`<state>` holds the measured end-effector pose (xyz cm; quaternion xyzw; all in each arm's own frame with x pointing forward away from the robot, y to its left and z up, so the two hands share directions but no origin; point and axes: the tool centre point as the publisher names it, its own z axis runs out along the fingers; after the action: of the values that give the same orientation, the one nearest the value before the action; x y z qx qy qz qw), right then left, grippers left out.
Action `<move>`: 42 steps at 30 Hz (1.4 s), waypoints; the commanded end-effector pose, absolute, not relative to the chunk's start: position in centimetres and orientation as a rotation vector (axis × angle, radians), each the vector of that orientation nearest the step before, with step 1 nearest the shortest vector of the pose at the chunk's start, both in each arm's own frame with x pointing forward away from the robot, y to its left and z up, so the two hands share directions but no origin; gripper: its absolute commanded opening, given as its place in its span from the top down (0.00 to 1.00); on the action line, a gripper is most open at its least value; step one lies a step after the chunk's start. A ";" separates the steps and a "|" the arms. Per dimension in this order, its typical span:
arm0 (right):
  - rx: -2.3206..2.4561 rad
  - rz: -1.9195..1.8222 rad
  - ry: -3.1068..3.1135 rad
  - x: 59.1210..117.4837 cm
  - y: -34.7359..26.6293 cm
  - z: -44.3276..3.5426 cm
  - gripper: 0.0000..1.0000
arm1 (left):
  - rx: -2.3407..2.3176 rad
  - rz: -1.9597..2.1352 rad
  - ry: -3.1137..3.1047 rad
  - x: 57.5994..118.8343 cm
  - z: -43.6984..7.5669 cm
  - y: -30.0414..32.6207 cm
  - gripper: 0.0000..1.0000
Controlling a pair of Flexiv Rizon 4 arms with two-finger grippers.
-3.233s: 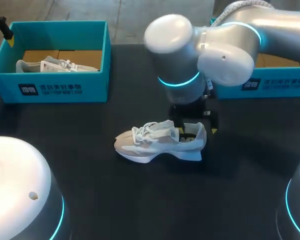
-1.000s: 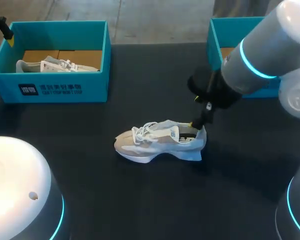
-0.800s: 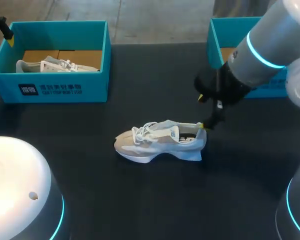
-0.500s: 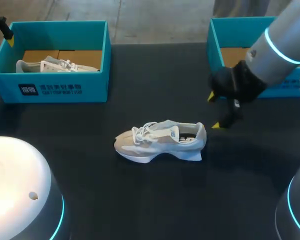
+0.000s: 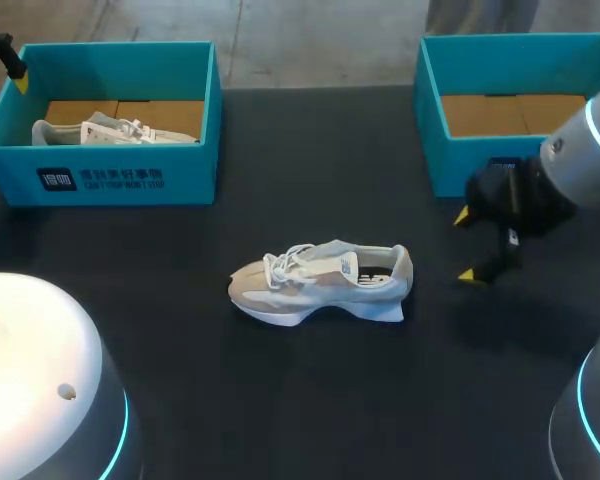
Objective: Take the shoe out of the shoebox, open the shoe tongue, remove and reinsert the insole, then place the shoe into the shoebox
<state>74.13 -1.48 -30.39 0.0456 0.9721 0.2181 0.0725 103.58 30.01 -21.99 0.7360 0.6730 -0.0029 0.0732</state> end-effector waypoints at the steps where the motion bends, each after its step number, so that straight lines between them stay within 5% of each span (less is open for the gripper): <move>1: 0.174 0.617 2.931 73.7 -2.2 -31.4 0.00 | 2.212 -0.006 2.021 103.6 -21.9 30.0 0.00; 28: 0.156 0.620 2.932 73.7 -2.3 -31.5 0.00 | 2.212 -0.006 2.021 103.6 -21.9 30.0 0.00; 42: 0.058 0.906 2.774 74.6 -4.1 -33.9 0.00 | 2.212 -0.006 2.021 103.6 -21.9 30.0 0.00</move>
<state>74.91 -3.59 -33.07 0.0258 0.9569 0.2702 0.1035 103.58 30.01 -21.99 0.7360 0.6730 -0.0029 0.0732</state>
